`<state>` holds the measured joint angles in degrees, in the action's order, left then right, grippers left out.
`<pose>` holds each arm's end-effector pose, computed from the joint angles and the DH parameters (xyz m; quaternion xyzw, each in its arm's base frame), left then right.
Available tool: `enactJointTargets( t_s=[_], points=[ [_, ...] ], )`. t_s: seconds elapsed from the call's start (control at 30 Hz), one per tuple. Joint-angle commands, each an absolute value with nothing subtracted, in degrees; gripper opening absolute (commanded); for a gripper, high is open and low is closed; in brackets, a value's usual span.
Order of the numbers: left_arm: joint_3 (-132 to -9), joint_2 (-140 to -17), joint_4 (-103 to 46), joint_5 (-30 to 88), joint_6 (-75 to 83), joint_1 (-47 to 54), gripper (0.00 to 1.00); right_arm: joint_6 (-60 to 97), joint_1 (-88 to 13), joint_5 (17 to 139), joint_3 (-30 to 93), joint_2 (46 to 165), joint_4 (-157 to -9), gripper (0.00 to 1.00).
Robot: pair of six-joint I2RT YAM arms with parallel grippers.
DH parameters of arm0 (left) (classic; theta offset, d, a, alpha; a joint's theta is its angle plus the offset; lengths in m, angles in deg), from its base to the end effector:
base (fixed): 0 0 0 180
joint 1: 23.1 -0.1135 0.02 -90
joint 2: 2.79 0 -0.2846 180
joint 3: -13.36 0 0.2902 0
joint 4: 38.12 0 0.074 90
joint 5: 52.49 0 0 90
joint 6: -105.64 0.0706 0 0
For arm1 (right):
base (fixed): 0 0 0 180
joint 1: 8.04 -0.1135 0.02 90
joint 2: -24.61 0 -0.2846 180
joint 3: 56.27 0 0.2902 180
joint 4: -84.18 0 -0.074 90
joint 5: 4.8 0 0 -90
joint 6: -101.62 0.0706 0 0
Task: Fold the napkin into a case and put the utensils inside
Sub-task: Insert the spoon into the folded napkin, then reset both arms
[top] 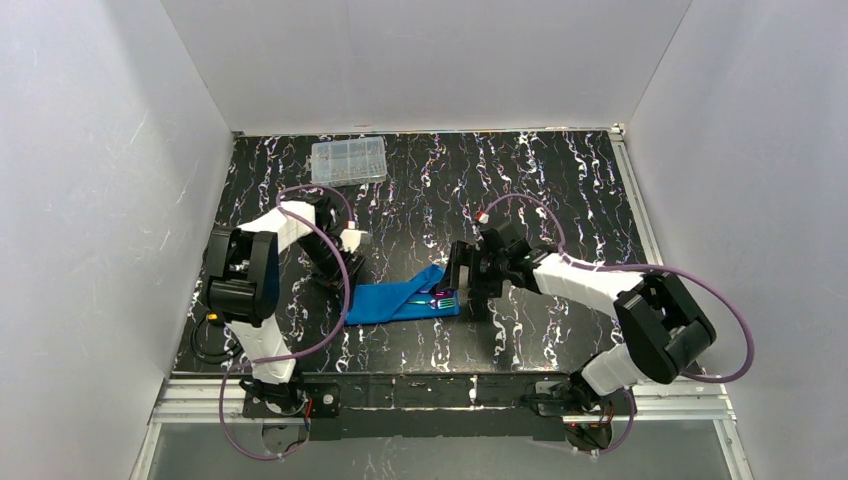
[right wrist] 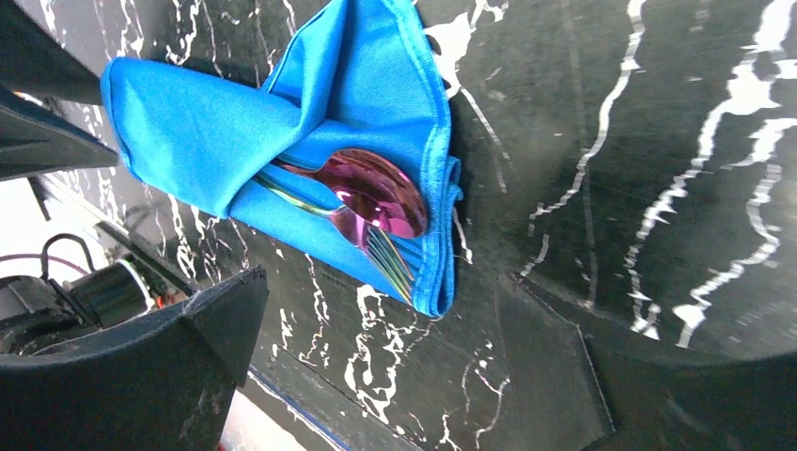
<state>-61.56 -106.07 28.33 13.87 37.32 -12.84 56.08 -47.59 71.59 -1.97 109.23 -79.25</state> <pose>0.3188 -0.0865 0.1145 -0.2608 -0.9426 0.2077 0.0205 0.2526 0.2301 0.1462 -0.0039 0.9245 0.3260 0.1973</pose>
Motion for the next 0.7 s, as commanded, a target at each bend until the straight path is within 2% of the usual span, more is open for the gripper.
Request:
enactJointTargets(
  t_s=[0.0, 0.17, 0.27, 0.3, 0.47, 0.57, 0.67],
  points=[
    [-66.7, -100.9, 34.0, 16.3, 37.9, -15.1, 0.58, 48.8, -44.9, 74.6, 3.1, 105.0, -67.0, 0.99],
    [-72.3, -94.7, 35.5, 17.4, 39.2, -19.0, 0.60, 41.1, -40.1, 81.8, 9.9, 101.3, -58.8, 0.99],
    [-73.5, -91.8, 29.7, 17.0, 37.5, -20.5, 0.61, 38.7, -35.8, 98.9, 12.5, 100.7, -58.8, 0.99],
    [-72.0, -90.6, 25.2, 16.1, 36.5, -21.0, 0.61, 38.8, -34.6, 109.9, 11.2, 100.3, -61.4, 0.99],
    [-54.9, -81.1, -6.8, 11.0, 29.5, -24.0, 0.64, 27.4, -31.4, 131.5, -10.3, 99.6, -102.6, 0.99],
    [-41.0, -75.4, -26.2, 7.7, 23.9, -26.7, 0.75, 24.6, -27.9, 135.6, -14.4, 103.6, -113.2, 0.99],
    [-31.7, -72.0, -35.9, 6.5, 23.2, -27.5, 0.77, 23.9, -25.0, 135.8, -16.2, 104.5, -117.7, 0.99]
  ],
)
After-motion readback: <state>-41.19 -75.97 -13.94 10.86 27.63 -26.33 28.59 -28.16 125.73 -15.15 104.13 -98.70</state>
